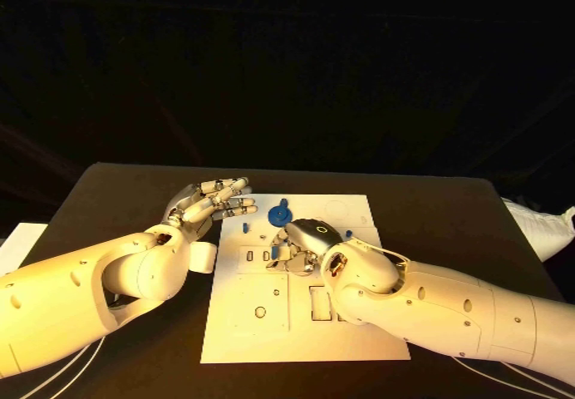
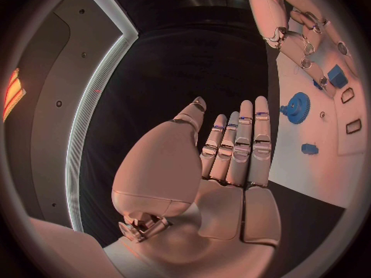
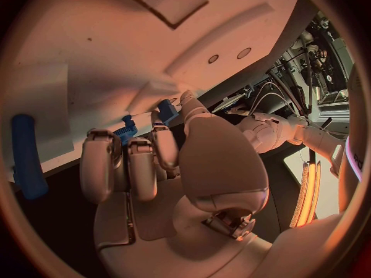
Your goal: Assemble the parts on the task board
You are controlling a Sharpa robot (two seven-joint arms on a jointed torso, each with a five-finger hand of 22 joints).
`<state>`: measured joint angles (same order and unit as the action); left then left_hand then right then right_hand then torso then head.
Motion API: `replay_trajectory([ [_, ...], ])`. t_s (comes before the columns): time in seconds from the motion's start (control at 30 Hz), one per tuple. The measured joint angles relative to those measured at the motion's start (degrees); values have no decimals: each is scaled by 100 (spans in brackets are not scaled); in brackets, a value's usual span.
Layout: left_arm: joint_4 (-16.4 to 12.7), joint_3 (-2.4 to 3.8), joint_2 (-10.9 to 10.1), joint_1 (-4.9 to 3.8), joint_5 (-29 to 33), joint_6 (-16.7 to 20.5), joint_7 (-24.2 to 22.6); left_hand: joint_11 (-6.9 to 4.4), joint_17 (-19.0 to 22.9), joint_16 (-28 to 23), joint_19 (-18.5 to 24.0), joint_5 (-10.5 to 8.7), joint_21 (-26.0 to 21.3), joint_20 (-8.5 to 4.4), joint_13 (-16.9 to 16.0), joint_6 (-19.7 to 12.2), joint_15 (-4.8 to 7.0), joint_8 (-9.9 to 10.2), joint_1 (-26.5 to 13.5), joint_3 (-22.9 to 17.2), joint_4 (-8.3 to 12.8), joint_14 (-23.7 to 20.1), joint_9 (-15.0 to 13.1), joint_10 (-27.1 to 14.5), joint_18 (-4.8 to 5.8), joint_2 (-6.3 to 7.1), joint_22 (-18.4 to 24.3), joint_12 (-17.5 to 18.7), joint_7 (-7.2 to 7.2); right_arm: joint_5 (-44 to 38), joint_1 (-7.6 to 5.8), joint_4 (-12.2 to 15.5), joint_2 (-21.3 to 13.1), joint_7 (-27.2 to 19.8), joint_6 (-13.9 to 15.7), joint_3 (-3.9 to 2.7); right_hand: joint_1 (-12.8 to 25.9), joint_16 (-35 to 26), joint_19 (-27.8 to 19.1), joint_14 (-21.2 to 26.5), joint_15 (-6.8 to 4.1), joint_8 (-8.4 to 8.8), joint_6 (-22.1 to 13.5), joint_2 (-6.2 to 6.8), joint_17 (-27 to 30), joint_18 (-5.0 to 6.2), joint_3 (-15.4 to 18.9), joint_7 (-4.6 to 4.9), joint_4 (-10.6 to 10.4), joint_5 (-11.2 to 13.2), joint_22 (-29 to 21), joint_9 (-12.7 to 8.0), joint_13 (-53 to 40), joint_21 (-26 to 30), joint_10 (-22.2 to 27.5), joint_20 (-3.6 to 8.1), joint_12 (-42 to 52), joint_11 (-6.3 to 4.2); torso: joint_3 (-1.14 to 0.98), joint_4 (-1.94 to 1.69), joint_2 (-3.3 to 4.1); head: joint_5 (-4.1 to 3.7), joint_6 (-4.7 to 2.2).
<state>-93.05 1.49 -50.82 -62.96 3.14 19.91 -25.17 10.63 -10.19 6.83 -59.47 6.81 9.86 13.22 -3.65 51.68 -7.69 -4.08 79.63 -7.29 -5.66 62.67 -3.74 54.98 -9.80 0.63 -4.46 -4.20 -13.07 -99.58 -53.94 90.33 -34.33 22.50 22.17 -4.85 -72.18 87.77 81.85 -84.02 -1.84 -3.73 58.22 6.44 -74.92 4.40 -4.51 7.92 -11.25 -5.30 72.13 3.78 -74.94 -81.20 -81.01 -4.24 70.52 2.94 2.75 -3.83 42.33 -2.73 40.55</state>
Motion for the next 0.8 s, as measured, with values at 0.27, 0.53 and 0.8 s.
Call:
replay_trajectory([
  [0.27, 136, -2, 19, 1, -165, -61, 149, -167, -240, 220, -511, 0, 170, -154, -23, 245, 213, -1, -49, -107, 107, 571, -4, 459, -1, -49, -94, -115, 121, 119, 3, 372, -280, -369, 709, -111, -137, 0, -21, 0, 42, 0, -164, 44, 0, 0, 47, 56, -158, 0, -28, 0, 0, 7, 29, -20, -2, 29, -10, 9, -20, 21, -46],
  [0.53, 290, -3, 55, 1, -959, -215, 869, -459, -1210, 1441, -1742, 0, 1044, -610, -119, 438, 646, -1, -157, -285, 73, 2047, -6, 1288, 1, 14, -581, -314, 272, 772, -187, 907, -947, -1119, 959, -274, -258, -37, -58, 0, 42, 0, -210, -30, 1, 0, 63, 62, -220, -68, -88, 0, 1, 47, 72, -58, -97, 49, -24, 34, -76, 68, -59],
  [0.8, 453, -9, 139, -210, -2568, -842, 2565, -865, -6120, 6624, -2150, -21, 3013, -945, -1392, 847, 946, -631, -945, 58, -662, 2132, -240, 2007, 105, 144, -2394, -2107, 652, 2205, -564, 1134, -1805, -1777, 901, -329, -407, -88, -82, 20, 63, 0, -213, -137, 1, 0, 47, 64, -236, -221, -216, 6, 25, 132, 153, -81, -210, 50, -59, 91, -176, 164, -48],
])
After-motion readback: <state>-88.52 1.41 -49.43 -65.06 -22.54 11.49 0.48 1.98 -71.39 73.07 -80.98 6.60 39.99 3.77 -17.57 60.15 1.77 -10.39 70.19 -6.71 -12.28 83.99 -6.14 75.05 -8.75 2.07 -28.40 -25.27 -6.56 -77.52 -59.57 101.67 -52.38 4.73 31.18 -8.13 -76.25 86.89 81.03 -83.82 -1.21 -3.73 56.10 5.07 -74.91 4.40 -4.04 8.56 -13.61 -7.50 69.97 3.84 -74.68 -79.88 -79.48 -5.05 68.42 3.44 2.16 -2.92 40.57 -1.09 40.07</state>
